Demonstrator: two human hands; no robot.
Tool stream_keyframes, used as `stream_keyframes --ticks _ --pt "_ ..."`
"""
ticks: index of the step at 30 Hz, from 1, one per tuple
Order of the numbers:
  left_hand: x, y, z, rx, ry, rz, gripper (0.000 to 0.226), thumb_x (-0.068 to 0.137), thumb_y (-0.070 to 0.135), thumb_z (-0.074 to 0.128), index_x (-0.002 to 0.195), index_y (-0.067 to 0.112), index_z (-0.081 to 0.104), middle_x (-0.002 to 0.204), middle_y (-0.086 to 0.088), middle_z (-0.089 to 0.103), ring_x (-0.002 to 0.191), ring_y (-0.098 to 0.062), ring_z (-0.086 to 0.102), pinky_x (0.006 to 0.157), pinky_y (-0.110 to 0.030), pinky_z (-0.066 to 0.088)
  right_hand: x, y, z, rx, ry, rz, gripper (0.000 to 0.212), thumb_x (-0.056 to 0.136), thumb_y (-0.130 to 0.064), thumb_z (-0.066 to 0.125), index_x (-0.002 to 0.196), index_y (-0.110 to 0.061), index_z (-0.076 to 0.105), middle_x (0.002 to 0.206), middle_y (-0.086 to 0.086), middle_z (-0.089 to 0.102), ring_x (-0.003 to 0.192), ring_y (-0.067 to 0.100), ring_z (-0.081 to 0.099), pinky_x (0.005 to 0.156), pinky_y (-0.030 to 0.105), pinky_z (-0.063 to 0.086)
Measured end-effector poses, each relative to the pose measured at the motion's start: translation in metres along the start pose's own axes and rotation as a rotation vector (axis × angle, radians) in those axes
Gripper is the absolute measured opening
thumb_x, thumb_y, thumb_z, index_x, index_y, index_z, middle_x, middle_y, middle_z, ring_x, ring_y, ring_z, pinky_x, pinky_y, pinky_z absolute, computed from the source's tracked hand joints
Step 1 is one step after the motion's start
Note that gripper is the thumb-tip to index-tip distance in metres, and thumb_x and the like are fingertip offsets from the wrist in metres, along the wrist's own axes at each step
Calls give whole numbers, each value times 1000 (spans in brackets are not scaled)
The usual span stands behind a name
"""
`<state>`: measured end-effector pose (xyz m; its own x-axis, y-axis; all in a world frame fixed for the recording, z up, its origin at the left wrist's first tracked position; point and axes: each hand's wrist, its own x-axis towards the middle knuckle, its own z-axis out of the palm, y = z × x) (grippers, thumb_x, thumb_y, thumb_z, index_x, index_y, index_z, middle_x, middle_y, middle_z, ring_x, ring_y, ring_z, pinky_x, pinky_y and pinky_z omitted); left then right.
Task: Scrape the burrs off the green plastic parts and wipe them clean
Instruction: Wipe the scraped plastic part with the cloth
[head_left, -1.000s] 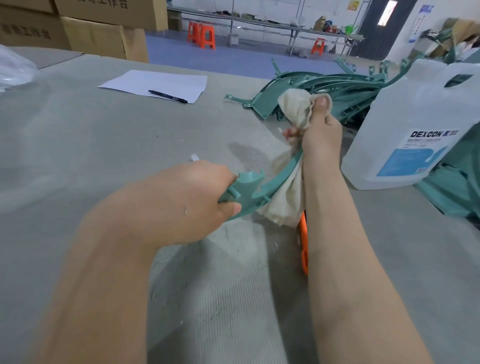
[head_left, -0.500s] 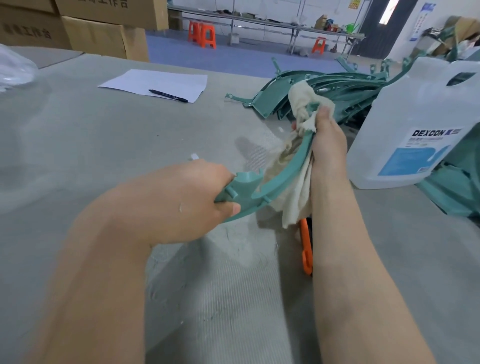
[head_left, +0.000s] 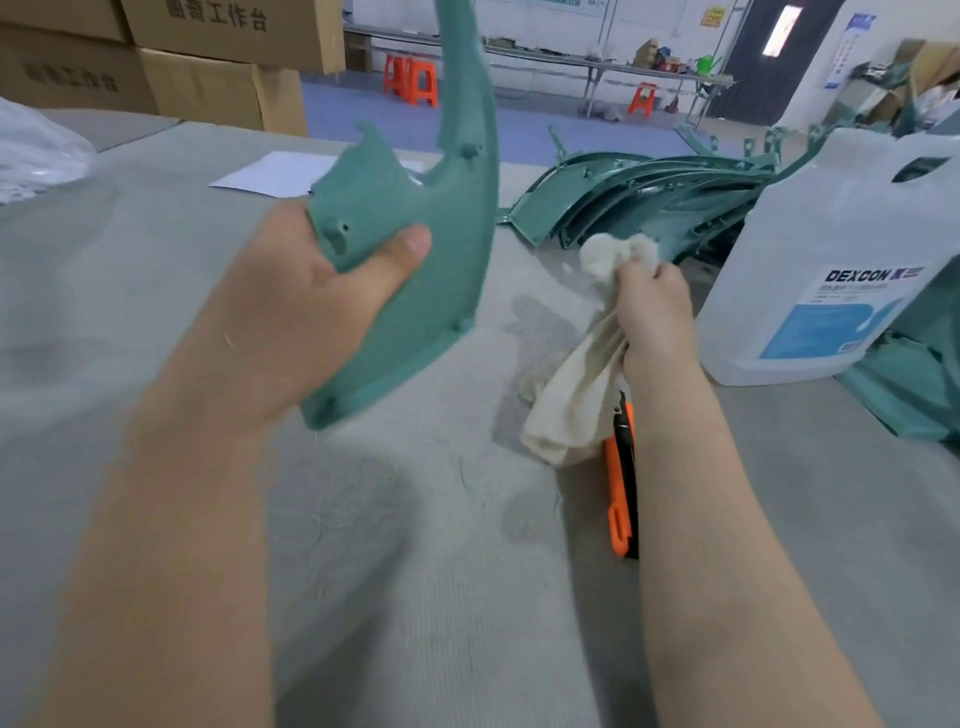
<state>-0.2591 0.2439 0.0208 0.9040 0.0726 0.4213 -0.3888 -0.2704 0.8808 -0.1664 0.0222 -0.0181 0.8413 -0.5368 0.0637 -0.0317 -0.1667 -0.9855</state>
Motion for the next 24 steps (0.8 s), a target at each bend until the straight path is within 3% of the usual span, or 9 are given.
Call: stream_keyframes --ticks 3,6,9,11,13,15,17,20,24 --pt "3 -11 16 -471 -11 -160 10 91 23 62 93 24 72 98 6 75 94 -14 71 82 -34 56 -14 -2 2 -45 -37 -100 17 97 -19 50 104 -6 58 83 -2 53 79 13 49 60 21 36" --pt "8 -22 35 -773 -8 -380 27 100 22 47 120 14 63 114 -3 70 102 -18 68 89 -35 55 -48 -15 6 217 -77 -240 15 98 -24 54 98 -11 62 84 -7 62 75 4 56 70 17 44" --pt "13 -25 44 -1031 -162 -507 38 103 34 34 125 11 56 119 -3 67 104 -17 65 94 -34 53 -97 -11 25 69 -274 -613 29 98 -28 48 121 -14 61 125 4 62 117 16 54 105 35 40" --pt "11 -26 46 -1131 -244 -528 40 103 42 30 121 18 55 110 0 68 100 -14 66 89 -31 55 -118 3 41 -297 -399 -823 44 99 -28 39 142 -20 46 154 3 36 145 22 25 119 43 15" --pt "9 -29 47 -1174 -239 -505 47 103 46 26 119 17 59 110 0 70 101 -14 68 88 -30 55 -106 12 51 -502 -329 -755 46 104 -30 32 149 -24 35 164 -1 8 150 23 -2 120 46 1" --pt "6 -34 48 -1170 -203 -453 49 103 44 23 118 14 60 113 -3 70 105 -16 67 91 -30 54 -83 9 51 -478 -233 -577 43 105 -25 33 147 -20 38 164 7 -4 150 26 -6 120 41 2" --pt "4 -37 52 -1133 -173 -445 47 103 42 25 111 14 62 105 -2 73 98 -14 69 85 -27 56 -63 5 48 -299 -281 -439 37 105 -17 34 140 -12 45 158 14 19 145 26 18 113 28 18" --pt "3 -39 60 -1043 -136 -499 45 102 43 30 106 14 65 101 -2 74 94 -14 70 80 -27 58 -53 14 49 -181 -194 -362 28 104 -17 36 121 -6 56 109 2 55 99 18 48 72 20 28" --pt "6 -44 64 -853 38 -459 32 101 39 37 109 19 60 102 4 73 93 -10 70 81 -26 56 -46 21 34 -93 14 -249 30 102 -13 39 124 -10 59 110 1 64 100 17 57 73 19 35"
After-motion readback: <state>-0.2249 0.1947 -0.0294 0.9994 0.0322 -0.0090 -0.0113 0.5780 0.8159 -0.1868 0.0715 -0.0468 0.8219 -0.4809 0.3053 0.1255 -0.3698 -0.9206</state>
